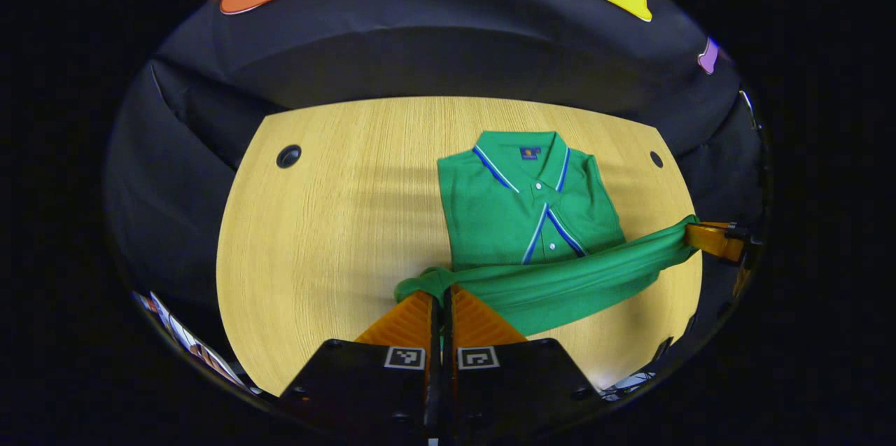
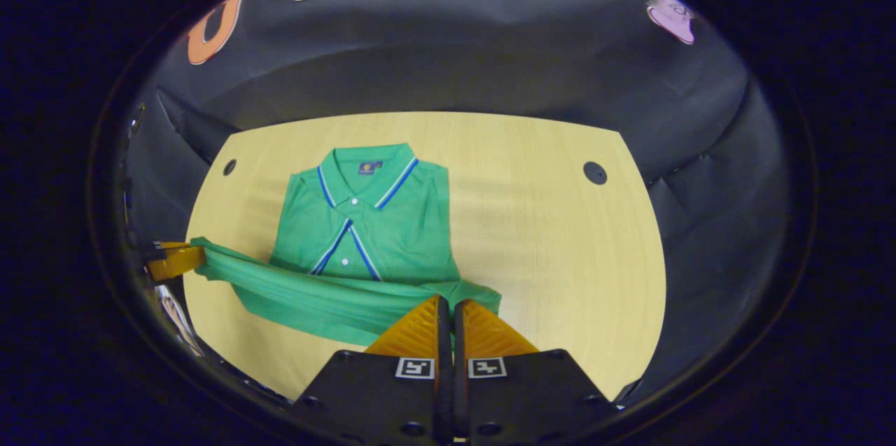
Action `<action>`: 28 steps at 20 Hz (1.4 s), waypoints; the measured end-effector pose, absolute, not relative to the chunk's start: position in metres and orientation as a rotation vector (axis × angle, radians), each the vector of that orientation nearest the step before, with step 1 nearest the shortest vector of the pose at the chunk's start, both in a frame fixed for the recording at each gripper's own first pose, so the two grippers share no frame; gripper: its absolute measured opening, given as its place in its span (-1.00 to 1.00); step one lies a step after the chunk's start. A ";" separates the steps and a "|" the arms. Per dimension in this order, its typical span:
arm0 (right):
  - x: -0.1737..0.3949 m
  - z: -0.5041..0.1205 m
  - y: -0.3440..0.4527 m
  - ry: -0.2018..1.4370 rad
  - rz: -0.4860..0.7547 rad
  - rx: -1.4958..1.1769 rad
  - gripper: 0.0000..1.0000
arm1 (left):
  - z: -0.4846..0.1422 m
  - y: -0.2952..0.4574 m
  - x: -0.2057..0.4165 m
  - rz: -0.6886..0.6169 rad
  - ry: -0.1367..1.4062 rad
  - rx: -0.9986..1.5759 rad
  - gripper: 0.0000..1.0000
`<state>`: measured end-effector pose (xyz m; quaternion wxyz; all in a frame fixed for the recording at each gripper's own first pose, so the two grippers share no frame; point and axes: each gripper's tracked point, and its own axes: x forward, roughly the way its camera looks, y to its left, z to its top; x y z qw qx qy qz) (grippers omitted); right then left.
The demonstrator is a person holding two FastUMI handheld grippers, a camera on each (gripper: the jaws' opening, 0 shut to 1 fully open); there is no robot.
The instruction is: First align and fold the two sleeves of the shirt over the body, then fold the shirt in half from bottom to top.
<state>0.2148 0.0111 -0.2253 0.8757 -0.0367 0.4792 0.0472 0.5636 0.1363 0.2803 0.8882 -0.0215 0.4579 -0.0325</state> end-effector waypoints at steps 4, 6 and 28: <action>0.266 -0.244 0.020 0.951 0.079 -0.042 -0.95 | 0.263 0.133 0.636 -0.039 0.869 0.011 -0.94; 0.292 -0.251 0.023 0.913 0.074 -0.029 -0.94 | 0.244 0.132 0.669 -0.025 0.843 0.013 -0.94; 0.404 -0.321 0.032 0.759 0.052 -0.140 -0.94 | 0.161 0.130 0.795 0.037 0.748 -0.025 -0.75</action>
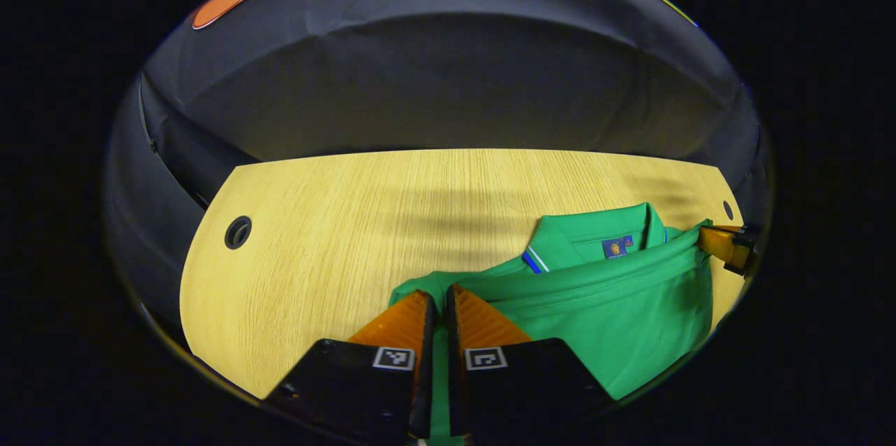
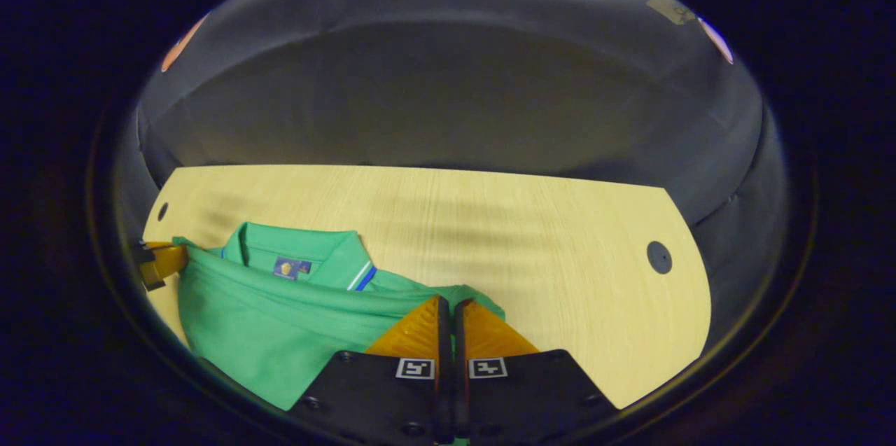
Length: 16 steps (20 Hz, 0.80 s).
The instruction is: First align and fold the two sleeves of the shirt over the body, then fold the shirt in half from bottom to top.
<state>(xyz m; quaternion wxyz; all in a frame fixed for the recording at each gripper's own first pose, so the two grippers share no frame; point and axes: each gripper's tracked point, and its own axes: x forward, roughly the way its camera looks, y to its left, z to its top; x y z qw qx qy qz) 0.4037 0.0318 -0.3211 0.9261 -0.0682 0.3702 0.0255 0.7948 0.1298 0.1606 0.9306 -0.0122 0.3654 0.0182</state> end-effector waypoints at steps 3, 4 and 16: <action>0.403 -0.304 0.037 0.721 0.063 -0.132 -0.84 | 0.166 0.123 0.787 -0.006 0.745 -0.104 -0.20; 0.404 -0.297 0.042 0.696 0.076 -0.100 -0.84 | 0.168 0.125 0.786 -0.005 0.739 -0.121 0.27; 0.333 -0.170 0.031 0.569 0.054 -0.044 0.96 | 0.290 0.130 0.723 -0.008 0.590 -0.101 0.94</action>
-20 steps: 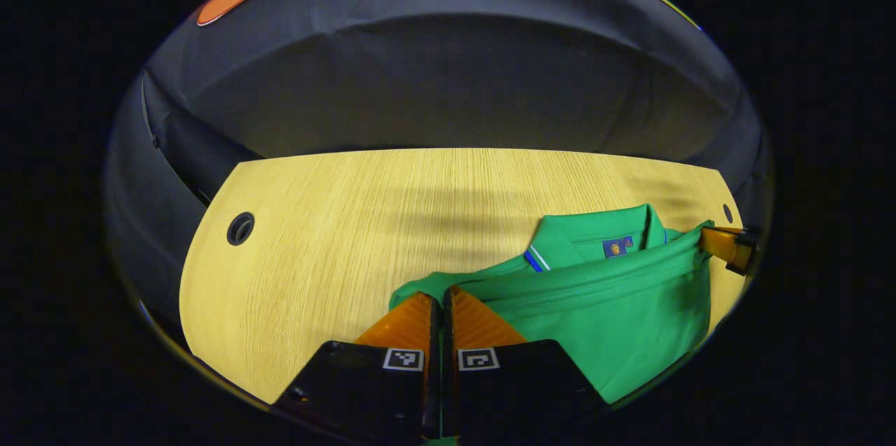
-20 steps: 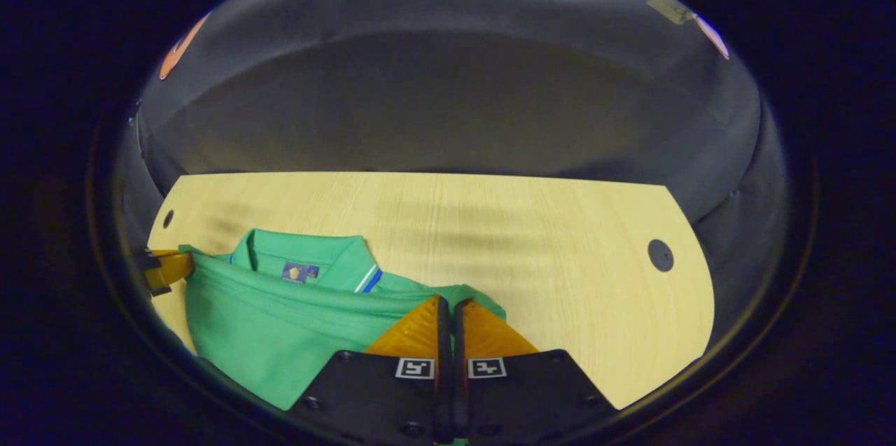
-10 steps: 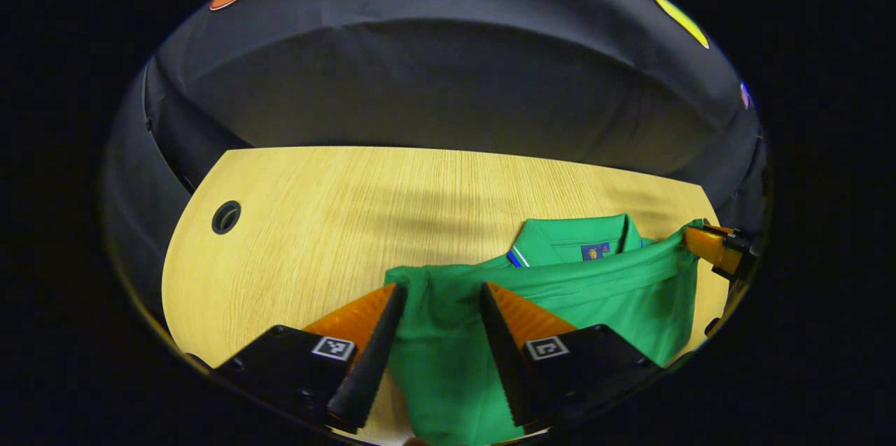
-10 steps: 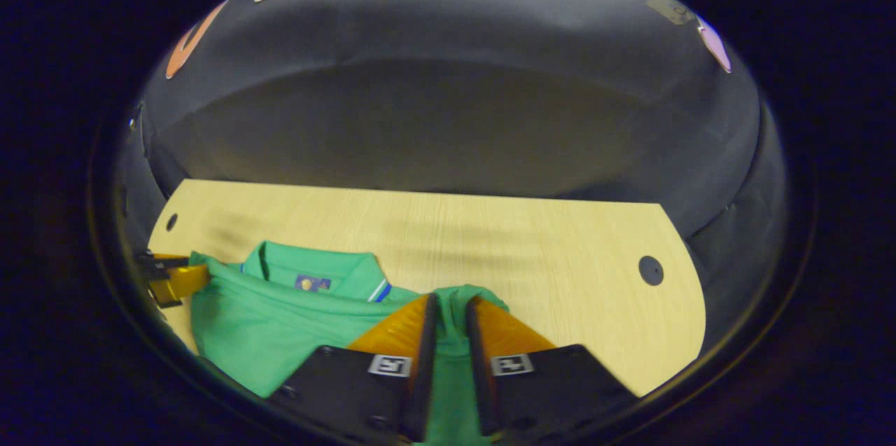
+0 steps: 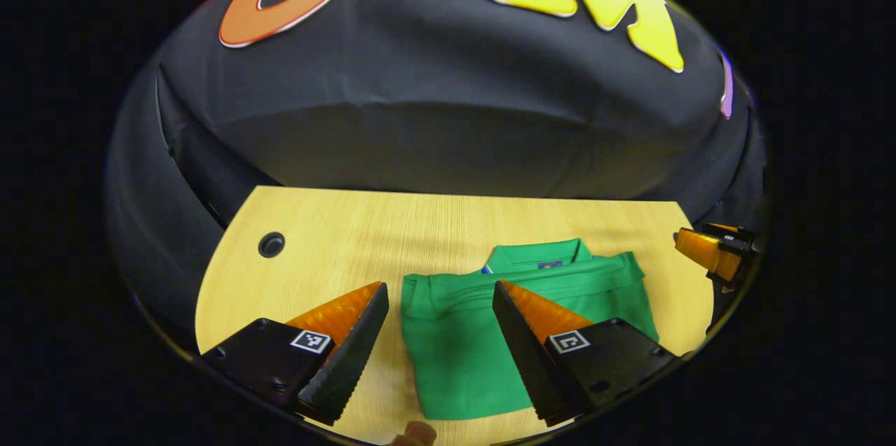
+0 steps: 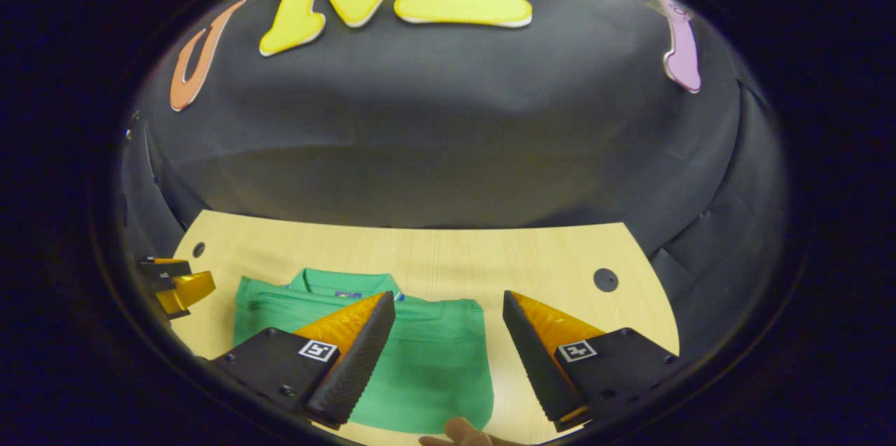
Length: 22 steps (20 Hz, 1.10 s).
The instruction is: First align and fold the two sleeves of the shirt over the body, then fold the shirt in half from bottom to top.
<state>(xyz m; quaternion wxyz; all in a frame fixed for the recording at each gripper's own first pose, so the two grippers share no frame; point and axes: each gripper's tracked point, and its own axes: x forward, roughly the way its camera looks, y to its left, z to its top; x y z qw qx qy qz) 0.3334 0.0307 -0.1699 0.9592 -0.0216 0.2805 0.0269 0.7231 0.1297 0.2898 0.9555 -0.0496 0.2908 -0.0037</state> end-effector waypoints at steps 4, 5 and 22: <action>0.280 -0.094 0.018 0.443 0.040 -0.071 0.95 | 0.355 0.136 0.684 0.018 0.482 -0.051 0.93; 0.265 -0.076 0.018 0.410 0.045 -0.083 0.95 | 0.371 0.139 0.672 0.020 0.457 -0.050 1.00; 0.038 0.056 0.012 0.111 0.047 -0.033 0.96 | 0.495 0.153 0.463 0.054 0.173 -0.124 0.93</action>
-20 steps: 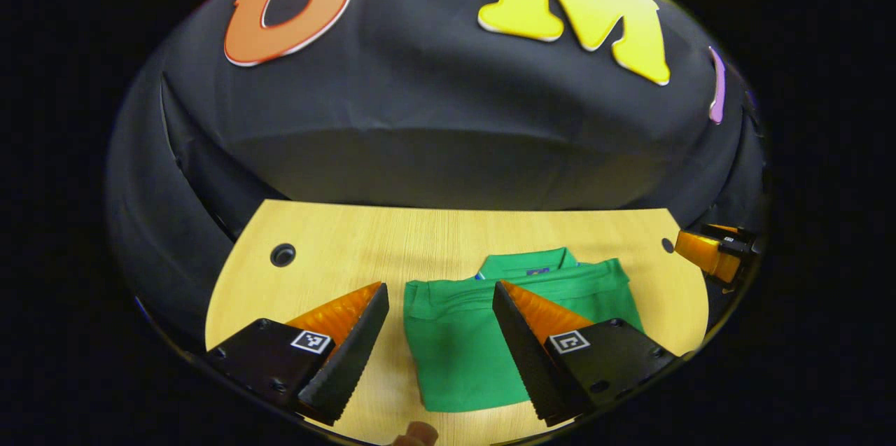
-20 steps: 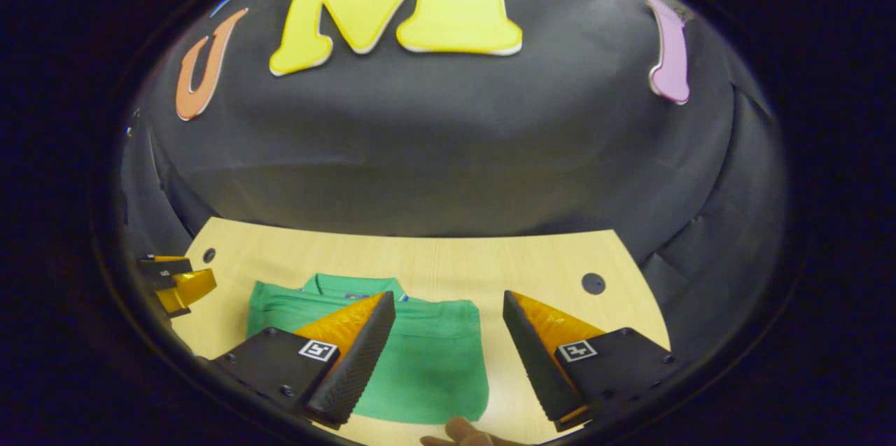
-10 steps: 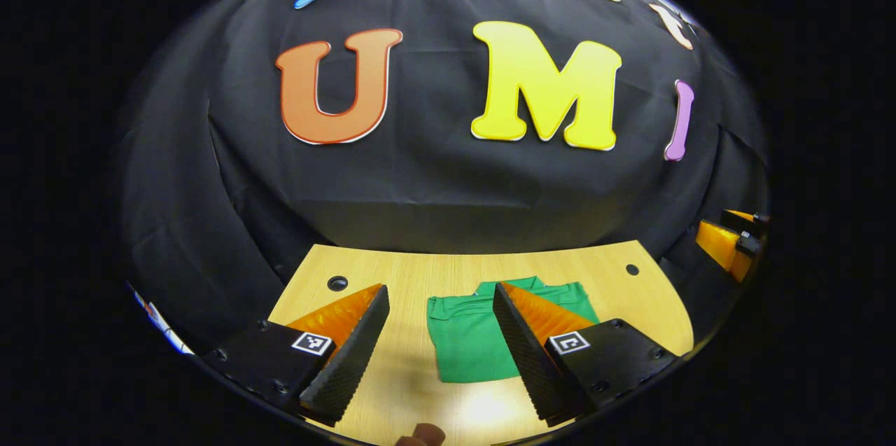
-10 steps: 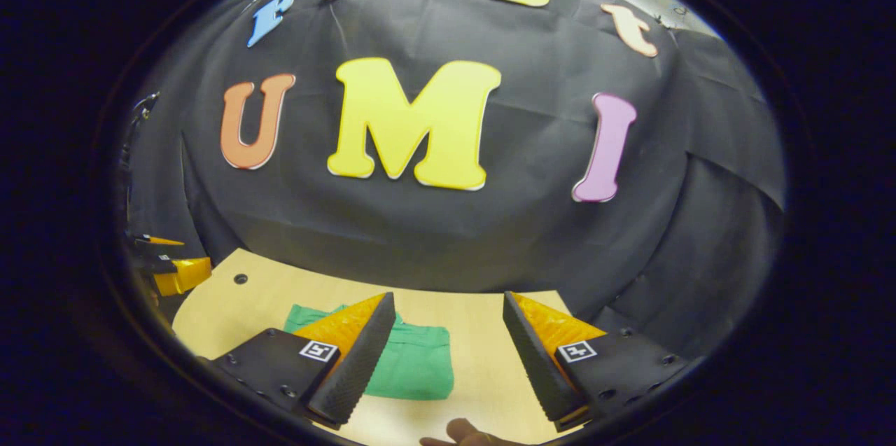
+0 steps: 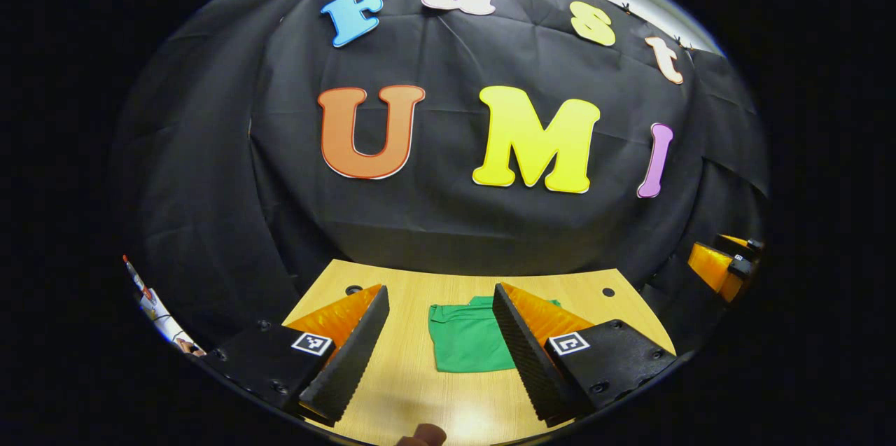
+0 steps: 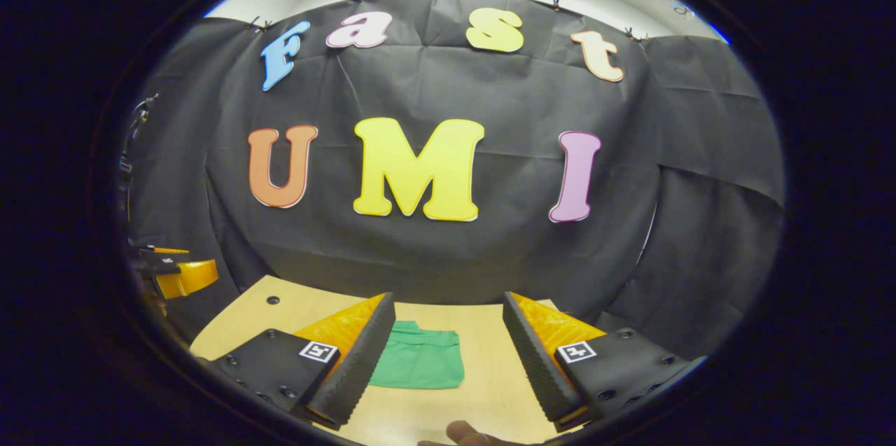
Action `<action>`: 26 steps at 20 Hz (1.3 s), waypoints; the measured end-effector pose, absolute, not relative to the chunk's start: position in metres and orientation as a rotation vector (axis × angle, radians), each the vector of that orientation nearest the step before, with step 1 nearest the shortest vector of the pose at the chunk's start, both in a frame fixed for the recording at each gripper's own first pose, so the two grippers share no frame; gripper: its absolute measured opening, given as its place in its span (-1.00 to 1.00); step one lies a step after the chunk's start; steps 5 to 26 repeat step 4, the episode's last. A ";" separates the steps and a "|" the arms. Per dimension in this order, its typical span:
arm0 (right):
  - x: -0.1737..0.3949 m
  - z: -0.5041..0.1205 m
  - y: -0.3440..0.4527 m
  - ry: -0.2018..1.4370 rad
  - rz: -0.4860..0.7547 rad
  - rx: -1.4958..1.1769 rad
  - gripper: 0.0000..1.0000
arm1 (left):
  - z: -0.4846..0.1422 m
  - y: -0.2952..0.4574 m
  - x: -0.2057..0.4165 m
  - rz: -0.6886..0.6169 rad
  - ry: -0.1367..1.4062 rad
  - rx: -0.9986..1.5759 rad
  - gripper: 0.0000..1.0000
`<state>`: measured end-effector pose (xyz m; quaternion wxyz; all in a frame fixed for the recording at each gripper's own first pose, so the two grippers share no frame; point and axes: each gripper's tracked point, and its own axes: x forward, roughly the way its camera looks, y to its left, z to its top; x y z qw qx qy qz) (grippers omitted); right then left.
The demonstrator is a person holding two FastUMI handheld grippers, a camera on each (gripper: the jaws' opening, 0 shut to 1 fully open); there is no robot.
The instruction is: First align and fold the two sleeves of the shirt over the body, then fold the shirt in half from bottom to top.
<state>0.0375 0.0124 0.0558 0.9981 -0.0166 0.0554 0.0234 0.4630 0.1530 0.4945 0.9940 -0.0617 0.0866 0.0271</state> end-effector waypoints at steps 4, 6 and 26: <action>0.007 0.048 0.024 0.092 0.064 -0.048 0.94 | 0.489 0.137 0.432 0.027 0.177 -0.144 0.94; 0.007 0.048 0.024 0.092 0.064 -0.048 0.94 | 0.489 0.137 0.432 0.027 0.177 -0.144 0.94; 0.007 0.048 0.024 0.092 0.064 -0.048 0.94 | 0.489 0.137 0.432 0.027 0.177 -0.144 0.94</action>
